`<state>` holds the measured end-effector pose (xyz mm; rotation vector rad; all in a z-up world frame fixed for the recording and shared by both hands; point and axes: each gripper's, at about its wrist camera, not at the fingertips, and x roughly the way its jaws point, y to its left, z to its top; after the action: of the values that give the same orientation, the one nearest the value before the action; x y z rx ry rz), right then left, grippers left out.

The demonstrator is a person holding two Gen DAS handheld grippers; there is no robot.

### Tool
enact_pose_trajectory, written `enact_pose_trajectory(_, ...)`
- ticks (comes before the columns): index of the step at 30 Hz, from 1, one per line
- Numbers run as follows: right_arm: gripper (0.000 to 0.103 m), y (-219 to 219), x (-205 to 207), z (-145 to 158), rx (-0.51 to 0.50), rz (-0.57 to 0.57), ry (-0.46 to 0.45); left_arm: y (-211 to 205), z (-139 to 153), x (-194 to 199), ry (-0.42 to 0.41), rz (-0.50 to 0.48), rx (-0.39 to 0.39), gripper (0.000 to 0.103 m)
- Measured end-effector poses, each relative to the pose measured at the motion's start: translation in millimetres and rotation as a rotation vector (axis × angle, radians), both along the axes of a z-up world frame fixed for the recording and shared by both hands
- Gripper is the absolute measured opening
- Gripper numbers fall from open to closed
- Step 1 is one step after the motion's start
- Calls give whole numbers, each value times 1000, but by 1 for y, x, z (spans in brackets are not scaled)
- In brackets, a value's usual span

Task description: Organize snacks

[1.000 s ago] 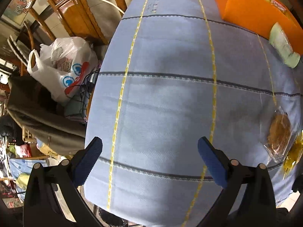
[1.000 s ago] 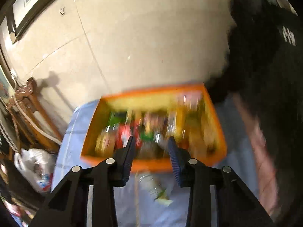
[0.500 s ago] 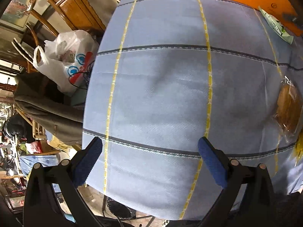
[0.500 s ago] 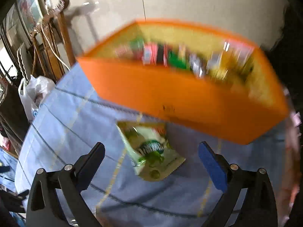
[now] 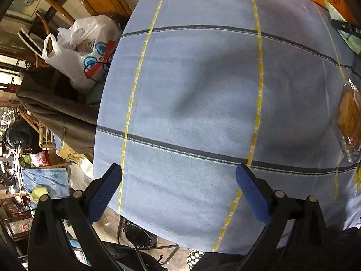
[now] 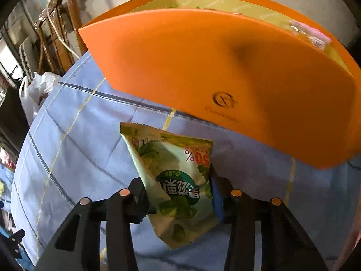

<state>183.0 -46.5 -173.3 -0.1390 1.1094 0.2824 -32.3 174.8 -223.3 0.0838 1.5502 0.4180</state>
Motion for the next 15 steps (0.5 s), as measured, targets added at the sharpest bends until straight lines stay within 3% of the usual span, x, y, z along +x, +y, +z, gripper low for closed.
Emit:
enact_pose_trajectory(2,44,-6,-11,17,17,-28,-29,-3,3,4,-13,-22,1,99)
enact_pose_trajectory(5,44,-13,-27,66,14,-55,-131,-8,10,10,-58,-54,-15,99)
enact_pose_trajectory(10,44,-26,-9,157,29,-111,-249,-28,12,34,-102,-94,-118,99)
enact_pose_trajectory(12,44,-36,1,187,15,-148,-302,-44,24,46,-184,-127,-161,99)
enact_pose_trajectory(15,44,-54,0,212,44,-185,-326,-87,43,62,-347,-212,-316,99)
